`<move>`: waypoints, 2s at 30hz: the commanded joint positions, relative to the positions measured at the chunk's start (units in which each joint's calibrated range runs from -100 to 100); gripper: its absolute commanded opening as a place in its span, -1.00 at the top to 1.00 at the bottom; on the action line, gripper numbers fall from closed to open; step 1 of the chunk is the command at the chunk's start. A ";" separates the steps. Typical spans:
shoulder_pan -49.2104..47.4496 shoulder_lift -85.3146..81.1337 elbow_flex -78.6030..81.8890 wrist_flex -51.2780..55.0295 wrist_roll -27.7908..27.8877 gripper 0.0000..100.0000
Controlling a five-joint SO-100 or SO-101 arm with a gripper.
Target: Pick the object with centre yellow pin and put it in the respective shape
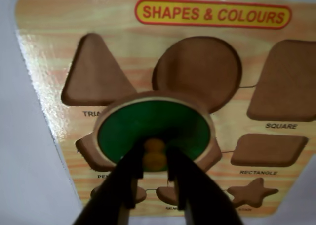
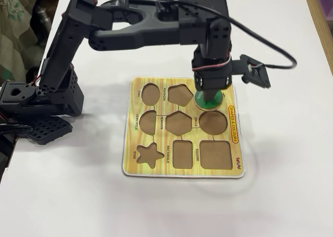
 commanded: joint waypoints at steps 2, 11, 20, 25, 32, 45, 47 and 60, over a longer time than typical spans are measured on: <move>2.39 -2.11 -1.44 -0.52 0.01 0.98; 3.47 0.06 -1.44 -0.52 -0.30 0.98; 3.47 -0.02 -2.52 -7.43 0.17 0.97; 3.27 0.15 -2.52 -11.58 -0.25 0.97; 3.47 3.33 -2.52 -13.83 -0.09 0.97; 8.35 3.74 -1.35 -12.70 0.38 0.97; 9.23 3.66 -1.35 -12.70 0.43 0.97; 9.42 3.58 1.62 -7.95 3.05 0.97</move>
